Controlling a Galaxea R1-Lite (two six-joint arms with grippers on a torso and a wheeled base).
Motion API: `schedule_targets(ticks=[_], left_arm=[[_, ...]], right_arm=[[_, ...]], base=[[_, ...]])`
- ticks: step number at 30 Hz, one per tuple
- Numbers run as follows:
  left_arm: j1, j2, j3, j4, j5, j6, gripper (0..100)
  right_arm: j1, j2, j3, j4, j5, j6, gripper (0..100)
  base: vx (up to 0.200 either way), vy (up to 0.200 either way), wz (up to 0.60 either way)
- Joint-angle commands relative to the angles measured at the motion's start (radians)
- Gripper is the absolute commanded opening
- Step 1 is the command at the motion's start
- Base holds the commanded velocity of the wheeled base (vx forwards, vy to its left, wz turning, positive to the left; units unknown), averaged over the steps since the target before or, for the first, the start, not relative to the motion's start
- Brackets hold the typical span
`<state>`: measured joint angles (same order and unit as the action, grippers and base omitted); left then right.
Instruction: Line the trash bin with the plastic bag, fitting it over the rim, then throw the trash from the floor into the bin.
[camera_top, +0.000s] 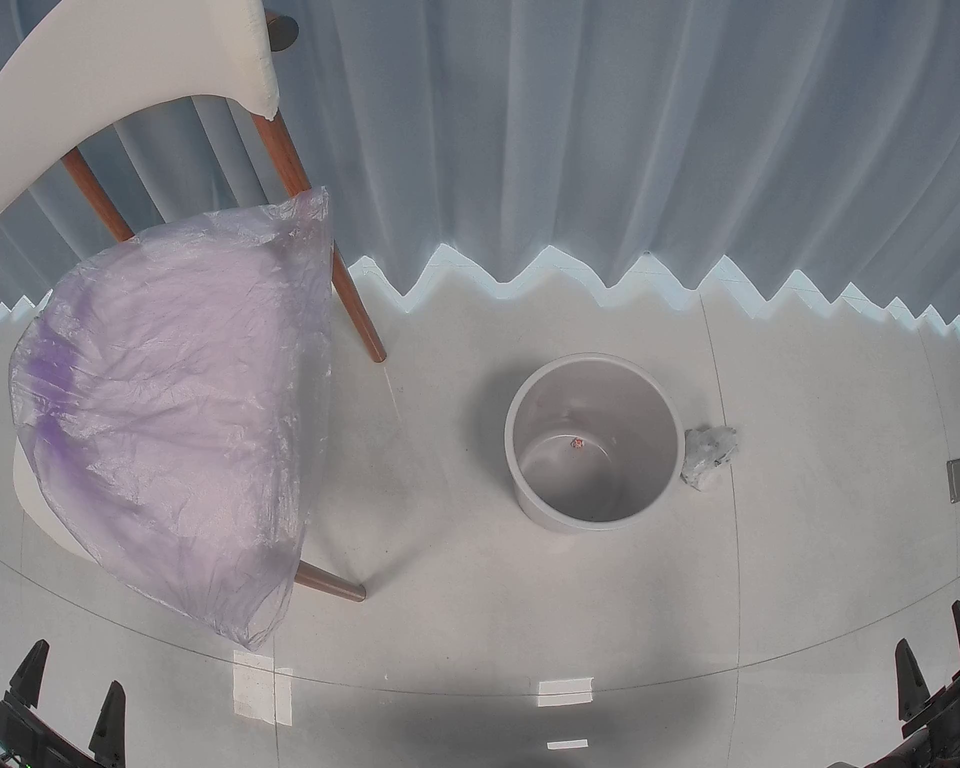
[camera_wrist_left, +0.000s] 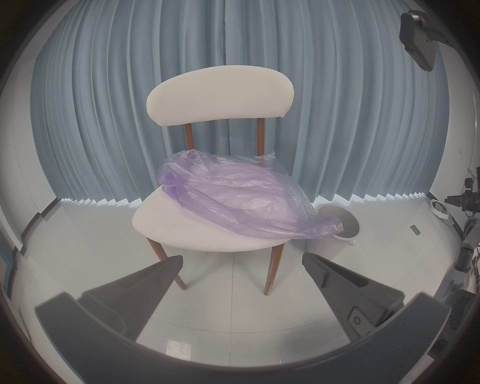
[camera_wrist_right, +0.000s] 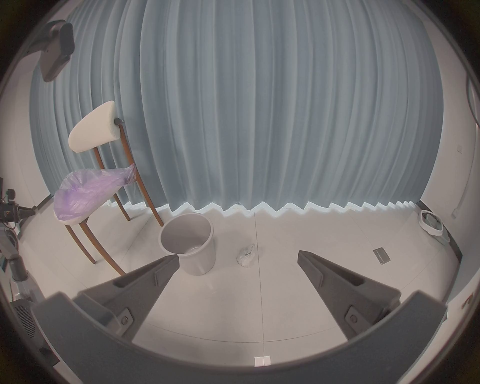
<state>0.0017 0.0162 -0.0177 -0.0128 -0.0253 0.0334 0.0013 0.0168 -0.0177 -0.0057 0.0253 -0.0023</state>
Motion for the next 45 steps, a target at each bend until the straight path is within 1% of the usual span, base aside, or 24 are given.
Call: schedule_targets(ticks=[1, 7, 10, 11, 12, 13, 15, 17, 18, 20, 21, 22, 24, 27, 32, 33, 35, 36, 37, 38, 41, 43, 44, 45], left_arm=[[0.000, -0.016, 0.018, -0.001, -0.001, 0.000, 100], [0.001, -0.016, 0.018, 0.002, -0.001, -0.001, 100], [0.000, -0.016, 0.015, -0.003, 0.004, -0.023, 100], [0.003, -0.012, -0.056, -0.029, 0.004, -0.139, 100], [0.003, 0.001, -0.077, -0.027, 0.004, -0.175, 100], [0.004, 0.061, -0.127, -0.026, 0.012, -0.240, 100], [0.001, 0.137, -0.192, -0.047, 0.002, -0.216, 100], [-0.006, 0.148, -0.232, -0.050, -0.005, -0.168, 100], [-0.006, 0.174, -0.263, -0.047, -0.016, -0.099, 100], [-0.009, 0.229, -0.304, -0.050, -0.047, -0.026, 100], [-0.009, 0.257, -0.334, -0.049, -0.068, -0.009, 100], [-0.011, 0.261, -0.338, -0.047, -0.071, -0.007, 100], [-0.026, 0.369, -0.410, -0.047, -0.173, -0.007, 100], [-0.035, 0.505, -0.478, -0.056, -0.275, 0.002, 100], [-0.066, 0.680, -0.588, -0.058, -0.401, 0.031, 100], [-0.108, 0.729, -0.625, -0.056, -0.456, 0.031, 100], [-0.170, 0.800, -0.671, -0.056, -0.499, 0.031, 100], [-0.193, 0.838, -0.694, -0.058, -0.498, 0.031, 100], [-0.197, 0.844, -0.697, -0.058, -0.496, 0.033, 100], [-0.230, 0.924, -0.745, -0.058, -0.492, 0.036, 100], [-0.276, 1.033, -0.783, -0.061, -0.478, 0.042, 100], [-0.332, 1.105, -0.798, -0.075, -0.433, 0.042, 100], [-0.373, 1.140, -0.808, -0.087, -0.390, 0.042, 100], [-0.379, 1.145, -0.809, -0.088, -0.384, 0.043, 100]], right_arm=[[0.000, -0.015, 0.018, 0.000, 0.001, -0.001, 100], [0.000, -0.015, 0.018, 0.000, 0.001, -0.001, 100], [0.000, -0.015, 0.018, 0.000, 0.001, -0.001, 100], [0.000, -0.015, 0.018, 0.000, 0.001, 0.001, 100], [0.000, -0.015, 0.018, 0.000, 0.001, -0.001, 100], [0.000, -0.015, 0.018, 0.000, 0.001, -0.001, 100], [0.000, -0.015, 0.018, 0.000, 0.001, -0.001, 100], [0.000, -0.014, 0.018, 0.000, 0.001, -0.001, 100], [0.000, -0.012, 0.018, 0.000, 0.001, -0.001, 100], [0.003, -0.006, 0.018, 0.000, 0.001, -0.001, 100], [0.005, -0.001, 0.018, 0.000, 0.001, -0.001, 100], [0.005, 0.000, 0.018, 0.000, 0.001, -0.001, 100], [0.008, 0.014, 0.018, 0.000, 0.001, -0.001, 100], [0.008, 0.015, 0.018, 0.000, 0.001, -0.001, 100], [0.008, 0.014, 0.018, 0.000, 0.001, -0.001, 100], [0.008, 0.011, 0.018, 0.000, 0.001, -0.001, 100], [0.008, 0.009, 0.018, 0.000, 0.001, -0.001, 100], [0.008, 0.008, 0.018, 0.000, 0.001, -0.001, 100], [0.008, 0.008, 0.018, 0.000, 0.001, -0.001, 100], [0.008, 0.006, 0.018, 0.000, 0.001, -0.001, 100], [0.006, 0.000, 0.018, 0.000, 0.001, -0.001, 100], [0.005, 0.000, 0.018, 0.000, 0.001, -0.001, 100], [0.006, 0.000, 0.018, 0.000, 0.001, -0.001, 100], [0.006, 0.000, 0.018, 0.000, 0.001, -0.001, 100]], base=[[0.000, 0.000, 0.00], [0.000, 0.000, 0.00], [0.000, 0.000, 0.00], [0.000, 0.000, 0.00], [0.000, 0.000, 0.00], [0.000, 0.000, 0.00], [0.000, 0.000, 0.00], [0.000, 0.000, 0.00], [0.000, 0.000, 0.00], [0.000, 0.000, 0.00], [0.000, 0.000, 0.00], [0.000, 0.000, 0.00], [0.000, 0.000, 0.00], [0.000, 0.000, 0.00], [0.000, 0.000, 0.00], [0.000, 0.000, 0.00], [0.000, 0.000, 0.00], [0.000, 0.000, 0.00], [0.000, 0.000, 0.00], [0.000, 0.000, 0.00], [0.000, 0.000, 0.00], [0.000, 0.000, 0.00], [0.000, 0.000, 0.00], [0.000, 0.000, 0.00]])
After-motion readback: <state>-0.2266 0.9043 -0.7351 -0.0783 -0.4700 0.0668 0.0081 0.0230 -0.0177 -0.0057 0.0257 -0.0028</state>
